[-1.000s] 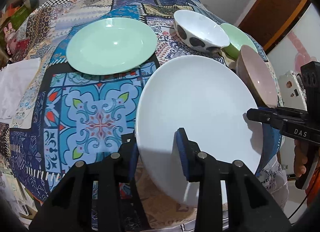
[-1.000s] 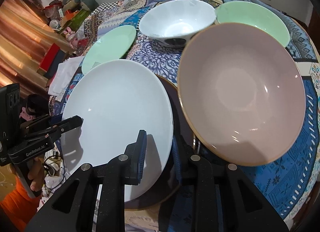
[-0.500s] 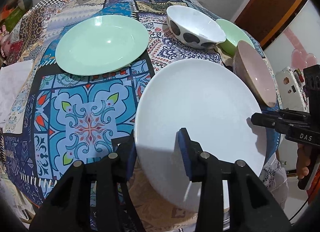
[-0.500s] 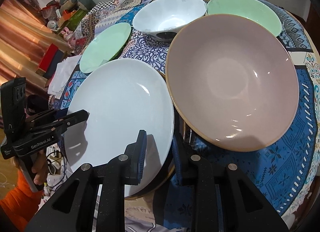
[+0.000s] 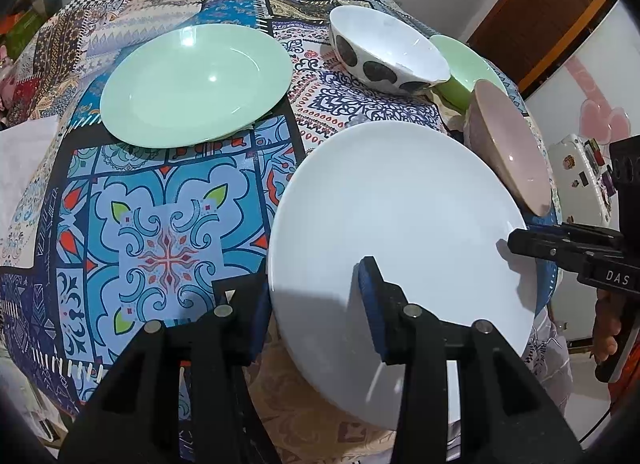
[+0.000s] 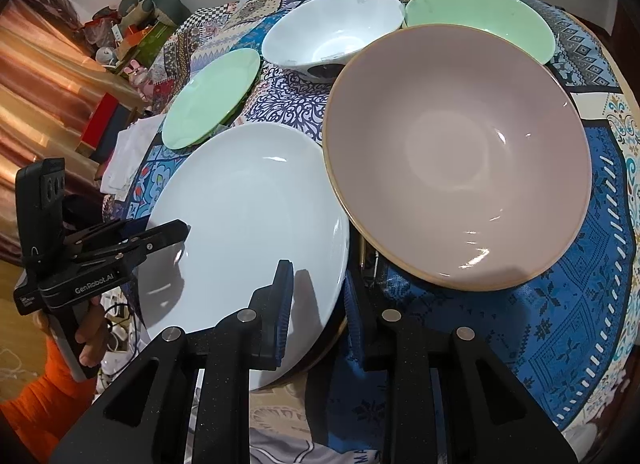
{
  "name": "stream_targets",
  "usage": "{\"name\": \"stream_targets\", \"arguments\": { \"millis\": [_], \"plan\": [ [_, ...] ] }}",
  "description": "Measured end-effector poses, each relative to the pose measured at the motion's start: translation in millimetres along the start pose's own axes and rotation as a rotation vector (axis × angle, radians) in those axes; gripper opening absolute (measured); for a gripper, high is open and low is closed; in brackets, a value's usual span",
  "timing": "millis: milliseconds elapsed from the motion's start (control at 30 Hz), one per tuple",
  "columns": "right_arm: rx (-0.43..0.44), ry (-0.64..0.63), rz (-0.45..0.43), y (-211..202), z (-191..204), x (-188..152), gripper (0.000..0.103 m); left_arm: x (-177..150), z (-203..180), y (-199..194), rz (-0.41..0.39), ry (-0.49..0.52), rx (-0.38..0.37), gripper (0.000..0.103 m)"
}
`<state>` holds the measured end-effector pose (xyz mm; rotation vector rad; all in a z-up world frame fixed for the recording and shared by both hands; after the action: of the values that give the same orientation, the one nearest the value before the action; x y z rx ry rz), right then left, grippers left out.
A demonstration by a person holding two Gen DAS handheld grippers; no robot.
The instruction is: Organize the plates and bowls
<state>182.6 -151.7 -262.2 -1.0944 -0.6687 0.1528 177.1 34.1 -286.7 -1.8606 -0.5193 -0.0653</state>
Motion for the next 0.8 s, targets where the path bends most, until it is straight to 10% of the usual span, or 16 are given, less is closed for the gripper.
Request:
{"name": "stream_targets", "arguments": {
  "millis": [600,800],
  "plan": [
    [-0.051,-0.094,-0.058,-16,21,11,0.025,1,-2,-4,0.000,-0.005,-0.018,0.046],
    [-0.056,-0.129,-0.092,-15,34,30,0.025,12,2,-37,-0.123,0.015,-0.015,0.060]
  ]
}}
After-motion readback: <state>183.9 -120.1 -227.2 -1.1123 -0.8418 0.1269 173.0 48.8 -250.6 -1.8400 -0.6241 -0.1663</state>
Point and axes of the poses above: each gripper's, at about its wrist camera, not at the fingertips, and y roughly the way its jaws point, z to its left, x to its top, the point moved 4 cm from there along y, roughly the way its jaws point, and after that the axes turned 15 degrees about -y, right-handed, at the moved point
